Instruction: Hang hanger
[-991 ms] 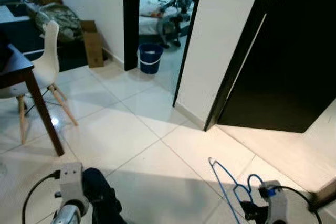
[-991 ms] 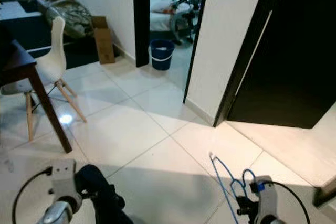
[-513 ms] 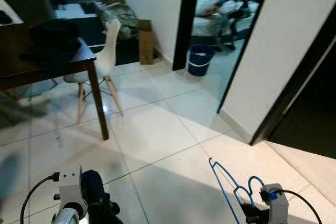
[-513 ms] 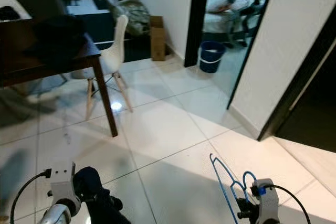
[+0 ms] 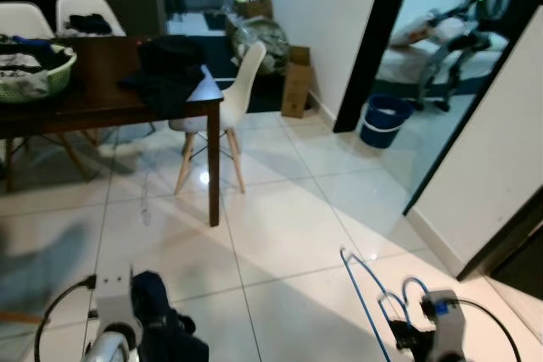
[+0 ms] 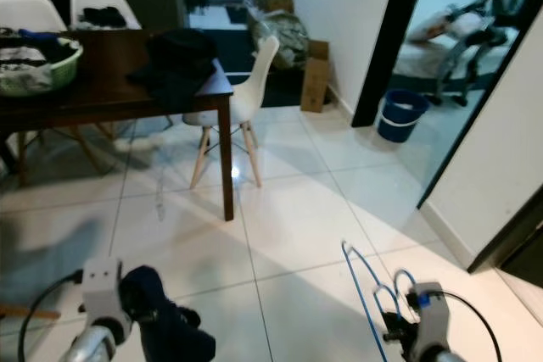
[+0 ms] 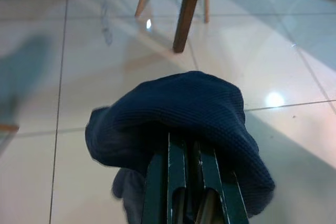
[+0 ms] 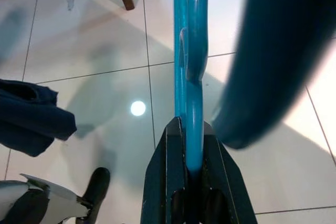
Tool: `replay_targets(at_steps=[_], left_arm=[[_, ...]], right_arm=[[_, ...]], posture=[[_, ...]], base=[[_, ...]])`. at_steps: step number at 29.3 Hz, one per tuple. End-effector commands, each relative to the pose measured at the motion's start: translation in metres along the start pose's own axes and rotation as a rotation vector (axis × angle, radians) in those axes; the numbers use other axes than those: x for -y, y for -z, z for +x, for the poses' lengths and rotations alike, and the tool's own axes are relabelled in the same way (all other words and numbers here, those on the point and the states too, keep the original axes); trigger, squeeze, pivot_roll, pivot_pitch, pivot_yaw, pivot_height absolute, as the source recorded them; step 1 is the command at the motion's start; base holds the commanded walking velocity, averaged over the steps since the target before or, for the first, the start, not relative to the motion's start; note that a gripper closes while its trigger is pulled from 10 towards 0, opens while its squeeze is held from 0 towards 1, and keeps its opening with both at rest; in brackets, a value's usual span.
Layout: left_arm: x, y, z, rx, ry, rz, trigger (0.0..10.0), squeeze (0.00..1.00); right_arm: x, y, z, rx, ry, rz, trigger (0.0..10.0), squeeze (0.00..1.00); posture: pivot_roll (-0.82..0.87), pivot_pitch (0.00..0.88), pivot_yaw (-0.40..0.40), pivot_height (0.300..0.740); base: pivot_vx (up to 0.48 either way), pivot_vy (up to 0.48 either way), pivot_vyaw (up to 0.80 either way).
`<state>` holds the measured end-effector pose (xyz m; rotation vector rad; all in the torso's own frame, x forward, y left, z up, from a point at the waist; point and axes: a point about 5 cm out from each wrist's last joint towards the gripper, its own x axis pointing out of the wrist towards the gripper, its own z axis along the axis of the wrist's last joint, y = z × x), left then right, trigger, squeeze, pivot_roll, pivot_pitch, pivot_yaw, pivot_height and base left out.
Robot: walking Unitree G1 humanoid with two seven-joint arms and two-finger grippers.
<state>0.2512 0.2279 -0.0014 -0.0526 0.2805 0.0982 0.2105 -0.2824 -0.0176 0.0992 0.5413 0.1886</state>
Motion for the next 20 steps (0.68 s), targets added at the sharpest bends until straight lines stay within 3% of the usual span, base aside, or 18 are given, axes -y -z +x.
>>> replay_targets(at_steps=[1, 4, 7, 10, 12, 15, 20], left_arm=[[0.004, -0.008, 0.003, 0.041, 0.021, 0.005, 10.0, 0.00], [0.004, -0.014, 0.005, 0.063, 0.023, 0.003, 10.0, 0.00], [0.002, -0.027, 0.010, 0.107, 0.012, 0.011, 10.0, 0.00], [0.001, -0.037, 0.013, 0.144, 0.006, 0.011, 10.0, 0.00], [0.002, -0.056, 0.017, 0.216, 0.014, 0.012, 10.0, 0.00], [0.003, -0.061, 0.017, 0.235, 0.018, 0.013, 10.0, 0.00], [0.012, -0.095, 0.022, 0.357, 0.036, 0.012, 10.0, 0.00]], right_arm=[[0.003, 0.007, -0.005, -0.021, 0.016, 0.006, 10.0, 0.00], [0.001, 0.006, -0.004, -0.018, 0.002, 0.009, 10.0, 0.00], [-0.004, 0.001, 0.001, 0.007, -0.023, -0.029, 10.0, 0.00], [-0.006, -0.005, 0.005, 0.038, -0.013, -0.002, 10.0, 0.00], [-0.014, -0.013, 0.014, 0.059, -0.037, -0.020, 10.0, 0.00], [-0.016, -0.016, 0.016, 0.064, -0.045, -0.029, 10.0, 0.00], [-0.020, -0.038, 0.029, 0.106, -0.054, -0.035, 10.0, 0.00]], posture=[[0.05, 0.011, -0.094, 0.740], [0.05, 0.009, -0.090, 0.740], [0.05, 0.010, -0.084, 0.740], [0.05, 0.012, -0.081, 0.740], [0.05, 0.013, -0.081, 0.740], [0.06, 0.014, -0.081, 0.740], [0.06, 0.006, -0.089, 0.740]], base=[[0.480, 0.000, 0.00], [0.480, 0.000, 0.00], [0.480, 0.000, 0.80], [0.480, 0.000, 0.79], [0.480, 0.000, 0.79], [0.480, 0.000, 0.79], [0.480, 0.000, 0.79]])
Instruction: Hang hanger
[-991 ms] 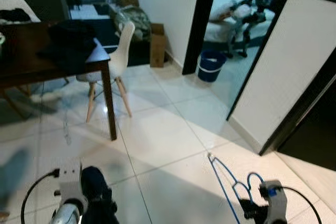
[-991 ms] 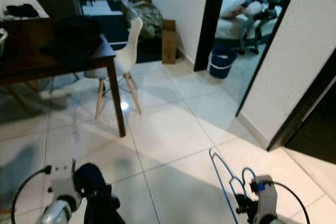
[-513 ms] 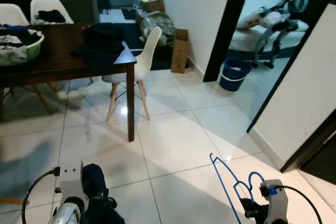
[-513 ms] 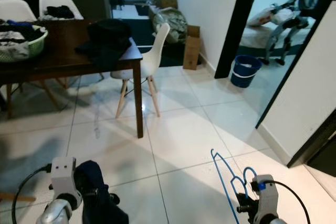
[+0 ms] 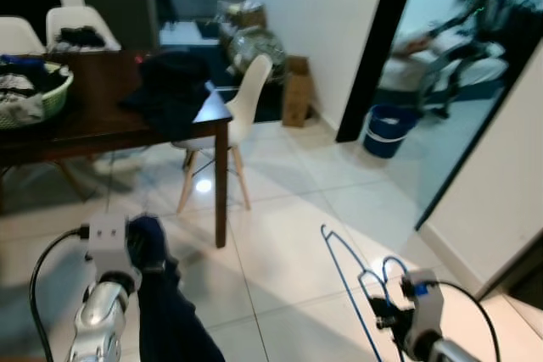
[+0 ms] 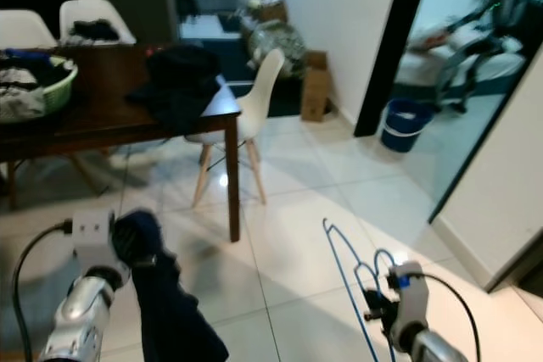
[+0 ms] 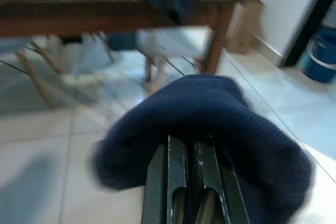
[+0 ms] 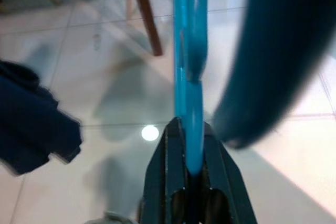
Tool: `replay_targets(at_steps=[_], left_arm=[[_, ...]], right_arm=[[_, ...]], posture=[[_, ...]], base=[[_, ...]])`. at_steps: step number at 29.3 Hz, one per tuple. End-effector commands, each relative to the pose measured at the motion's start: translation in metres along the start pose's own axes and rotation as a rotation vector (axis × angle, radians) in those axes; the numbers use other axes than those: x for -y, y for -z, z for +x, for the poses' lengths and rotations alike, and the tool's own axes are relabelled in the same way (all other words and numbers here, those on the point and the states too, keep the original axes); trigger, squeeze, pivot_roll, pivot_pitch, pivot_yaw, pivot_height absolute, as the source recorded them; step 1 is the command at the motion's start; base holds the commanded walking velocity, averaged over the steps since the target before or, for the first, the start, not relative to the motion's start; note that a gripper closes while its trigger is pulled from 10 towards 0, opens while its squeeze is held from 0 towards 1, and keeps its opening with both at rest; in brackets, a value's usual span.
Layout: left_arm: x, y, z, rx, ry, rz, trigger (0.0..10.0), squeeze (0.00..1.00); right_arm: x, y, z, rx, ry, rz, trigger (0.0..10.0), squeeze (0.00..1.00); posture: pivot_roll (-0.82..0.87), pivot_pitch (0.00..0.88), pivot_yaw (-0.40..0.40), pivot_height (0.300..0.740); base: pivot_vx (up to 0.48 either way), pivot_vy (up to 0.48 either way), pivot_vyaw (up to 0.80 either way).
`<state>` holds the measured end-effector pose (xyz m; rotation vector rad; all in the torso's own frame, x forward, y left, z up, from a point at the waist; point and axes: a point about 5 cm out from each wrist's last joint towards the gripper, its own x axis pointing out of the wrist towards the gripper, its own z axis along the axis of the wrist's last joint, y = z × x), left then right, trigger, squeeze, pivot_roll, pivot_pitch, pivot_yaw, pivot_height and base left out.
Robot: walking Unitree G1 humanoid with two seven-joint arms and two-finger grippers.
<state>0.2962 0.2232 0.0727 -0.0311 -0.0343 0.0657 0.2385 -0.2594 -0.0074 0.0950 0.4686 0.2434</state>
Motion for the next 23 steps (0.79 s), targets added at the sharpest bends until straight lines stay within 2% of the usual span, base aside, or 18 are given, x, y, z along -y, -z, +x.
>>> replay_targets(at_steps=[1, 3, 5, 10, 11, 13, 16, 17, 19, 20, 21, 22, 23], left_arm=[[-0.001, -0.011, 0.004, 0.042, -0.002, 0.003, 10.0, 0.00], [0.006, -0.020, 0.008, 0.073, 0.022, 0.004, 10.0, 0.00], [0.006, -0.020, 0.008, 0.073, 0.022, 0.004, 10.0, 0.00], [0.018, -0.032, 0.011, 0.110, 0.077, 0.004, 10.0, 0.00], [0.027, -0.044, 0.014, 0.149, 0.135, -0.001, 10.0, 0.00], [0.027, -0.044, 0.014, 0.149, 0.135, -0.001, 10.0, 0.00], [0.055, -0.092, 0.020, 0.303, 0.324, -0.017, 10.0, 0.00], [0.055, -0.092, 0.020, 0.303, 0.324, -0.017, 10.0, 0.00], [0.074, -0.129, 0.018, 0.414, 0.453, -0.028, 10.0, 0.00], [0.074, -0.129, 0.018, 0.414, 0.453, -0.028, 10.0, 0.00], [0.087, -0.148, 0.014, 0.470, 0.538, -0.034, 10.0, 0.00], [0.087, -0.148, 0.014, 0.470, 0.538, -0.034, 10.0, 0.00], [0.095, -0.159, 0.010, 0.503, 0.593, -0.038, 10.0, 0.00]], right_arm=[[0.000, -0.015, 0.007, 0.038, 0.000, -0.010, 10.0, 0.00], [0.003, -0.021, 0.011, 0.045, 0.041, 0.004, 10.0, 0.00], [0.003, -0.021, 0.011, 0.045, 0.041, 0.004, 10.0, 0.00], [0.003, -0.026, 0.014, 0.059, 0.062, 0.012, 10.0, 0.00], [0.003, -0.026, 0.014, 0.060, 0.061, 0.021, 10.0, 0.00], [0.003, -0.026, 0.014, 0.060, 0.061, 0.021, 10.0, 0.00], [0.000, -0.029, 0.017, 0.068, 0.040, 0.042, 10.0, 0.00], [0.000, -0.029, 0.017, 0.068, 0.040, 0.042, 10.0, 0.00], [0.001, -0.031, 0.018, 0.077, 0.043, 0.049, 10.0, 0.00], [0.001, -0.031, 0.018, 0.077, 0.043, 0.049, 10.0, 0.00], [0.001, -0.032, 0.018, 0.080, 0.046, 0.049, 10.0, 0.00], [0.001, -0.032, 0.018, 0.080, 0.046, 0.049, 10.0, 0.00], [0.001, -0.033, 0.018, 0.081, 0.049, 0.048, 10.0, 0.00]], posture=[[0.06, 0.006, -0.089, 0.740], [0.06, 0.007, -0.089, 0.740], [0.06, 0.007, -0.089, 0.740], [0.06, 0.007, -0.089, 0.740], [0.06, 0.006, -0.091, 0.740], [0.06, 0.006, -0.091, 0.740], [0.06, 0.006, -0.093, 0.740], [0.06, 0.006, -0.093, 0.740], [0.07, 0.006, -0.095, 0.740], [0.07, 0.006, -0.095, 0.740], [0.07, 0.006, -0.095, 0.740], [0.07, 0.006, -0.095, 0.740], [0.07, 0.006, -0.095, 0.740]], base=[[0.480, 0.000, 0.79], [0.480, 0.000, 0.00], [0.480, 0.000, 0.00], [0.480, 0.000, 0.00], [0.480, 0.000, 0.00], [0.480, 0.000, 0.00], [0.480, 0.000, -0.71], [0.480, 0.000, -0.80], [0.480, 0.000, -0.80], [0.480, 0.000, -0.80], [0.480, 0.000, -0.80], [0.480, 0.000, -0.80], [0.480, 0.000, -0.80]])
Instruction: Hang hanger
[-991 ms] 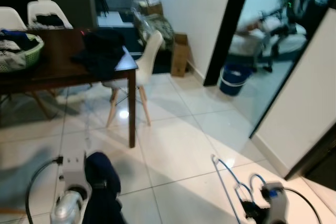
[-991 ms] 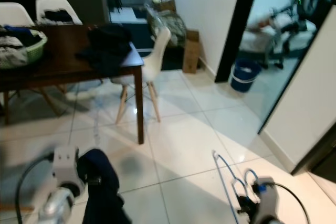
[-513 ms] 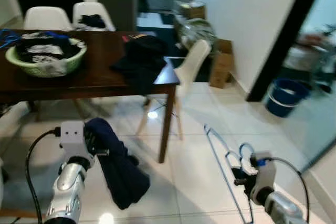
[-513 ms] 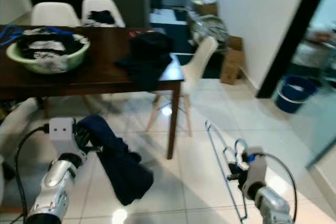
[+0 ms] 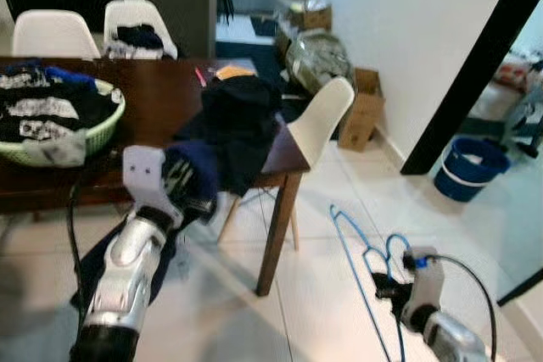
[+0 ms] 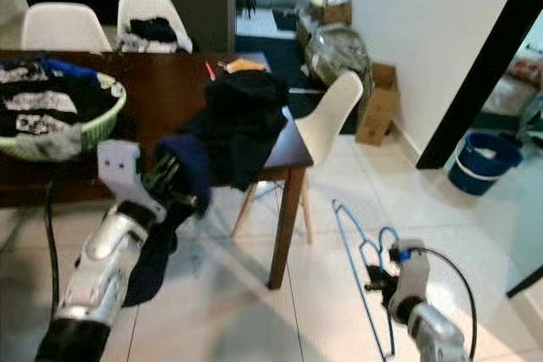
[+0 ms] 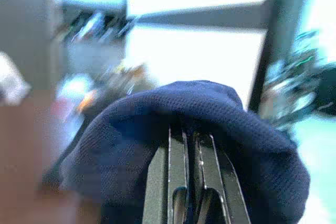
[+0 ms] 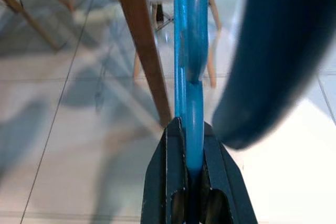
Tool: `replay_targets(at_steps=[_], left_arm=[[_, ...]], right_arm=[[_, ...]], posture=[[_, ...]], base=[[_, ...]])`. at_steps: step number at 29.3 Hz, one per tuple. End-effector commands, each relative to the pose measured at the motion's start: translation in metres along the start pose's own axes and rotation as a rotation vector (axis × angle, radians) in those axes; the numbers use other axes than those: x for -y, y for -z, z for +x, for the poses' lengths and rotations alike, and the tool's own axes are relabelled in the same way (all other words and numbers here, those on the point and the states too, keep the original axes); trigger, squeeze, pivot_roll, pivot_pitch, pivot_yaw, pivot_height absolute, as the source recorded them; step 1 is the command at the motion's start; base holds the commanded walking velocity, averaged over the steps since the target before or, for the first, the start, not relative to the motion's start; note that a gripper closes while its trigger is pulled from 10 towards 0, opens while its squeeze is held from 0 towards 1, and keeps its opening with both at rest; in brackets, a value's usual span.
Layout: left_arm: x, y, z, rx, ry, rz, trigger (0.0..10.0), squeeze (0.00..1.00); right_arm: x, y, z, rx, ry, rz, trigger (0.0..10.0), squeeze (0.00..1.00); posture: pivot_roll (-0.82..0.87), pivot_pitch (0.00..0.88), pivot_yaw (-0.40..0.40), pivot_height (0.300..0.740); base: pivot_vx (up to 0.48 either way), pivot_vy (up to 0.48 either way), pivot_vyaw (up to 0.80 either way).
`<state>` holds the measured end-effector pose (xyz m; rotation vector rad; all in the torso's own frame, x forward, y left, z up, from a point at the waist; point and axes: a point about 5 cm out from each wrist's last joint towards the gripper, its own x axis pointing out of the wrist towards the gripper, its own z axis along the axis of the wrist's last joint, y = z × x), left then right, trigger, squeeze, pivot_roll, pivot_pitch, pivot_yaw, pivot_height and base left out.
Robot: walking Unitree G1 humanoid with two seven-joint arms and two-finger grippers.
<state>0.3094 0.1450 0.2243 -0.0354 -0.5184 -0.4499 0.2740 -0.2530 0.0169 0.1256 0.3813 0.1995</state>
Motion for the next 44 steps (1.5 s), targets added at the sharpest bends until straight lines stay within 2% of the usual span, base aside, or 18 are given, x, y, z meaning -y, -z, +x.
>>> replay_targets(at_steps=[1, 3, 6, 8, 10, 12, 14, 16, 18, 21, 24, 29, 31, 33, 35, 39, 40, 44], left_arm=[[0.020, -0.021, 0.013, 0.067, 0.132, -0.036, 10.0, 0.00], [0.037, -0.044, 0.022, 0.144, 0.222, -0.063, 10.0, 0.00], [0.037, -0.063, 0.029, 0.206, 0.216, -0.069, 10.0, 0.00], [0.023, -0.077, 0.036, 0.243, 0.130, -0.027, 10.0, 0.00], [-0.027, -0.105, 0.045, 0.293, -0.158, 0.085, 10.0, 0.00], [-0.027, -0.105, 0.045, 0.293, -0.158, 0.085, 10.0, 0.00], [-0.077, -0.128, 0.038, 0.315, -0.434, 0.202, 10.0, 0.00], [-0.092, -0.136, 0.032, 0.310, -0.512, 0.295, 10.0, 0.00], [-0.092, -0.136, 0.032, 0.310, -0.512, 0.295, 10.0, 0.00], [-0.110, -0.151, 0.022, 0.245, -0.628, 0.475, 10.0, 0.00], [-0.115, -0.134, 0.022, 0.141, -0.652, 0.457, 10.0, 0.00], [-0.106, -0.086, 0.026, -0.050, -0.551, 0.342, 10.0, 0.00], [-0.087, -0.061, 0.032, -0.132, -0.416, 0.297, 10.0, 0.00], [-0.087, -0.061, 0.032, -0.132, -0.416, 0.297, 10.0, 0.00], [-0.055, -0.024, 0.036, -0.284, -0.255, 0.293, 10.0, 0.00], [-0.055, -0.024, 0.036, -0.284, -0.255, 0.293, 10.0, 0.00], [-0.043, -0.006, 0.032, -0.389, -0.197, 0.301, 10.0, 0.00], [-0.013, 0.022, 0.022, -0.501, -0.034, 0.321, 10.0, 0.00]], right_arm=[[0.004, 0.004, -0.003, -0.009, 0.022, 0.020, 10.0, 0.00], [0.004, 0.003, -0.003, -0.010, 0.025, 0.019, 10.0, 0.00], [0.004, 0.002, -0.003, -0.004, 0.023, 0.009, 10.0, 0.00], [0.004, 0.002, -0.002, -0.012, 0.030, -0.002, 10.0, 0.00], [0.002, 0.003, -0.002, -0.008, 0.017, 0.007, 10.0, 0.00], [0.002, 0.003, -0.002, -0.008, 0.017, 0.007, 10.0, 0.00], [0.000, 0.001, -0.003, 0.028, -0.007, 0.015, 10.0, 0.00], [0.000, 0.000, -0.003, 0.037, -0.014, 0.009, 10.0, 0.00], [0.000, 0.000, -0.003, 0.037, -0.014, 0.009, 10.0, 0.00], [0.004, -0.005, -0.004, 0.056, 0.020, -0.019, 10.0, 0.00], [0.006, -0.004, -0.005, 0.045, 0.039, 0.003, 10.0, 0.00], [0.007, -0.002, -0.005, 0.020, 0.048, -0.004, 10.0, 0.00], [0.008, -0.003, -0.005, 0.018, 0.054, -0.010, 10.0, 0.00], [0.008, -0.003, -0.005, 0.018, 0.054, -0.010, 10.0, 0.00], [0.010, -0.002, -0.005, -0.004, 0.076, -0.035, 10.0, 0.00], [0.010, -0.002, -0.005, -0.004, 0.076, -0.035, 10.0, 0.00], [0.010, -0.001, -0.005, -0.008, 0.081, -0.038, 10.0, 0.00], [0.010, 0.002, -0.006, -0.026, 0.092, -0.049, 10.0, 0.00]], posture=[[0.07, 0.005, -0.097, 0.740], [0.07, 0.004, -0.097, 0.740], [0.07, 0.004, -0.097, 0.740], [0.07, 0.002, -0.097, 0.740], [0.07, 0.001, -0.098, 0.740], [0.07, 0.001, -0.098, 0.740], [0.07, 0.001, -0.097, 0.740], [0.07, 0.000, -0.094, 0.740], [0.07, 0.000, -0.094, 0.740], [0.07, 0.000, -0.092, 0.740], [0.07, 0.000, -0.092, 0.740], [0.07, 0.002, -0.093, 0.740], [0.07, 0.002, -0.093, 0.740], [0.07, 0.002, -0.093, 0.740], [0.07, 0.009, -0.086, 0.740], [0.07, 0.009, -0.086, 0.740], [0.07, 0.012, -0.084, 0.740], [0.07, 0.017, -0.085, 0.740]], base=[[0.480, 0.000, -0.80], [0.480, 0.000, -0.80], [0.480, 0.000, -0.80], [0.480, 0.000, 0.00], [0.480, 0.000, 0.00], [0.480, 0.000, 0.00], [0.480, 0.000, 0.00], [0.480, 0.000, 0.00], [0.480, 0.000, 0.00], [0.455, 0.000, 0.55], [0.227, 0.000, 0.26], [0.000, 0.000, 0.00], [0.000, 0.000, 0.00], [0.000, 0.000, 0.00], [0.000, 0.000, 0.00], [0.000, 0.000, 0.00], [0.000, 0.000, 0.00], [0.000, 0.000, 0.00]])
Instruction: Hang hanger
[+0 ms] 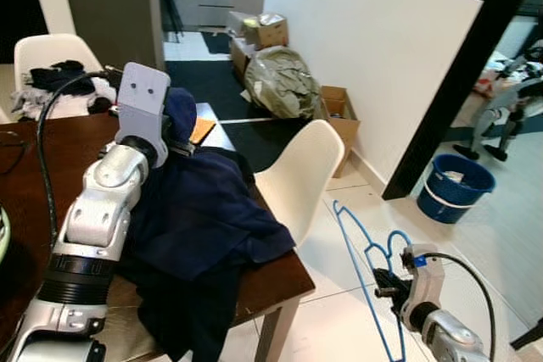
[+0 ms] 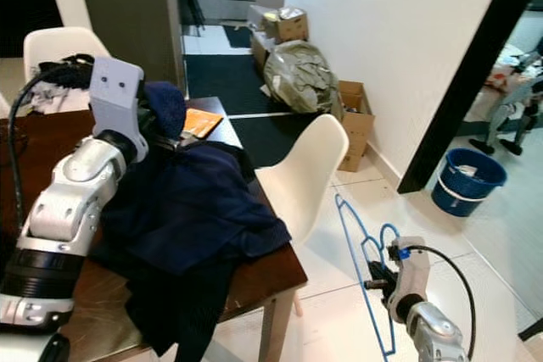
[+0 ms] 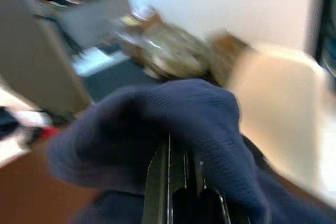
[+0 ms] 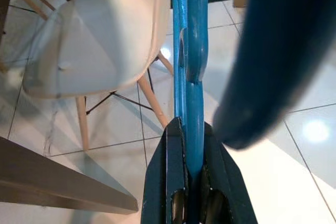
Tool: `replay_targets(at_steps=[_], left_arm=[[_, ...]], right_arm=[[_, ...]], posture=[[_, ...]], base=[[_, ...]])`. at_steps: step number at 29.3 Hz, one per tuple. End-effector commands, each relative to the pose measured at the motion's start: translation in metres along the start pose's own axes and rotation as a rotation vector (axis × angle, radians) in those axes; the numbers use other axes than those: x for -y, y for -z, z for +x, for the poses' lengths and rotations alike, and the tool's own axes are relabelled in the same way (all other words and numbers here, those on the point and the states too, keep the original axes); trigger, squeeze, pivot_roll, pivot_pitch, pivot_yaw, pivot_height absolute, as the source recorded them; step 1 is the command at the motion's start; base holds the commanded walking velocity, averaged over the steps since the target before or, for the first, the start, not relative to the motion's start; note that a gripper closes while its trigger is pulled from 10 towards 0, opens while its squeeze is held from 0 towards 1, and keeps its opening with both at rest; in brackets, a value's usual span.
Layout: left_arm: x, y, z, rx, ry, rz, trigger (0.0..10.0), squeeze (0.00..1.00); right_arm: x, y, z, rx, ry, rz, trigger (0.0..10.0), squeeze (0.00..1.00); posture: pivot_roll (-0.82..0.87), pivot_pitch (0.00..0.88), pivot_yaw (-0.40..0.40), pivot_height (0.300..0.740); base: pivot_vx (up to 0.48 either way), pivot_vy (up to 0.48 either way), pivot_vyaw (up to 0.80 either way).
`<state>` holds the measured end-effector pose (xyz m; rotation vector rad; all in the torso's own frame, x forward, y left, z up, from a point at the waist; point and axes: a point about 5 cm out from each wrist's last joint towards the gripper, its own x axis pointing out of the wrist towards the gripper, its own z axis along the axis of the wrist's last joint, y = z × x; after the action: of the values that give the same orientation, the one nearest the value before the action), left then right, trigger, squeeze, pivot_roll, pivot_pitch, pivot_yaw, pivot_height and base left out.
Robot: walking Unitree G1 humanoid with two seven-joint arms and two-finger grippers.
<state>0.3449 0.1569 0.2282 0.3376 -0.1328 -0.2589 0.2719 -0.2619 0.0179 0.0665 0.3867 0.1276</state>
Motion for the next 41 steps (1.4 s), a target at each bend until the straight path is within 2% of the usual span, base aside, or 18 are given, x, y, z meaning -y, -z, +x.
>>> replay_targets(at_steps=[1, 3, 4, 8, 9, 13, 14, 16, 17, 18, 20, 21, 22, 27, 28, 30, 33, 41], left_arm=[[0.015, 0.006, 0.000, -0.033, 0.070, 0.022, 10.0, 0.00], [0.032, 0.013, -0.004, -0.064, 0.161, 0.033, 10.0, 0.00], [0.045, 0.025, -0.010, -0.132, 0.236, 0.045, 10.0, 1.00], [0.050, 0.066, -0.031, -0.379, 0.346, 0.165, 10.0, 1.00], [0.026, 0.091, -0.048, -0.545, 0.275, 0.250, 10.0, 1.00], [0.004, 0.093, -0.054, -0.586, 0.161, 0.267, 10.0, 1.00], [-0.021, 0.077, -0.047, -0.456, -0.050, 0.270, 10.0, 1.00], [-0.029, 0.068, -0.044, -0.375, -0.145, 0.262, 10.0, 1.00], [-0.029, 0.058, -0.043, -0.260, -0.197, 0.146, 10.0, 0.00], [-0.029, 0.058, -0.043, -0.260, -0.197, 0.146, 10.0, 0.00], [-0.019, 0.045, -0.047, -0.060, -0.209, -0.141, 10.0, 0.00], [-0.019, 0.045, -0.047, -0.060, -0.209, -0.141, 10.0, 0.00], [-0.014, 0.045, -0.053, 0.008, -0.213, -0.310, 10.0, 0.00], [0.010, 0.044, -0.064, 0.060, -0.080, -0.519, 10.0, 0.00], [0.010, 0.044, -0.064, 0.060, -0.080, -0.519, 10.0, 0.00], [0.040, 0.034, -0.072, 0.083, 0.152, -0.552, 10.0, 0.00], [0.052, 0.032, -0.078, 0.086, 0.244, -0.569, 10.0, 0.00], [0.036, 0.039, -0.081, 0.088, 0.098, -0.545, 10.0, 0.00]], right_arm=[[0.002, 0.003, -0.001, -0.020, 0.010, -0.006, 10.0, 0.00], [0.000, 0.006, -0.002, -0.036, 0.010, -0.020, 10.0, 0.00], [-0.001, 0.007, -0.002, -0.044, 0.009, -0.026, 10.0, 0.00], [-0.001, 0.007, -0.001, -0.046, 0.006, -0.027, 10.0, 0.00], [-0.001, 0.008, -0.002, -0.051, 0.004, -0.027, 10.0, 0.00], [-0.002, 0.010, -0.003, -0.057, -0.003, -0.024, 10.0, 0.00], [-0.003, 0.013, -0.003, -0.063, -0.010, -0.016, 10.0, 0.00], [-0.004, 0.014, -0.003, -0.066, -0.011, -0.013, 10.0, 0.00], [-0.005, 0.015, -0.003, -0.068, -0.012, -0.011, 10.0, 0.00], [-0.005, 0.015, -0.003, -0.068, -0.012, -0.011, 10.0, 0.00], [-0.006, 0.015, -0.001, -0.070, -0.011, -0.012, 10.0, 0.00], [-0.006, 0.015, -0.001, -0.070, -0.011, -0.012, 10.0, 0.00], [-0.007, 0.014, -0.001, -0.067, -0.012, -0.010, 10.0, 0.00], [-0.007, 0.013, 0.000, -0.066, -0.011, -0.007, 10.0, 0.00], [-0.007, 0.013, 0.000, -0.066, -0.011, -0.007, 10.0, 0.00], [-0.005, 0.012, 0.000, -0.068, -0.009, -0.010, 10.0, 0.00], [-0.003, 0.010, 0.001, -0.067, -0.005, -0.011, 10.0, 0.00], [-0.002, 0.008, 0.001, -0.064, -0.003, -0.011, 10.0, 0.00]], posture=[[0.07, 0.017, -0.085, 0.740], [0.07, 0.018, -0.085, 0.740], [0.07, 0.020, -0.081, 0.740], [0.07, 0.021, -0.080, 0.740], [0.06, 0.022, -0.081, 0.740], [0.06, 0.022, -0.081, 0.740], [0.08, 0.025, -0.085, 0.740], [0.08, 0.025, -0.085, 0.740], [0.09, 0.026, -0.086, 0.740], [0.09, 0.026, -0.086, 0.740], [0.09, 0.024, -0.084, 0.740], [0.09, 0.024, -0.084, 0.740], [0.09, 0.025, -0.085, 0.740], [0.09, 0.026, -0.089, 0.740], [0.09, 0.026, -0.089, 0.740], [0.09, 0.027, -0.091, 0.740], [0.09, 0.025, -0.093, 0.740], [0.09, 0.027, -0.094, 0.740]], base=[[0.000, 0.000, 0.00], [0.000, 0.000, 0.00], [0.000, 0.000, 0.00], [0.000, 0.000, 0.00], [0.000, 0.000, 0.00], [0.000, 0.000, 0.00], [0.000, 0.000, 0.00], [0.000, 0.000, 0.00], [0.000, 0.000, 0.00], [0.000, 0.000, 0.00], [0.000, 0.000, 0.00], [0.000, 0.000, 0.00], [0.000, 0.000, 0.00], [-0.049, 0.000, 0.00], [-0.247, 0.000, 0.00], [-0.407, 0.000, 0.00], [-0.460, 0.000, 0.00], [-0.459, 0.000, 0.00]])
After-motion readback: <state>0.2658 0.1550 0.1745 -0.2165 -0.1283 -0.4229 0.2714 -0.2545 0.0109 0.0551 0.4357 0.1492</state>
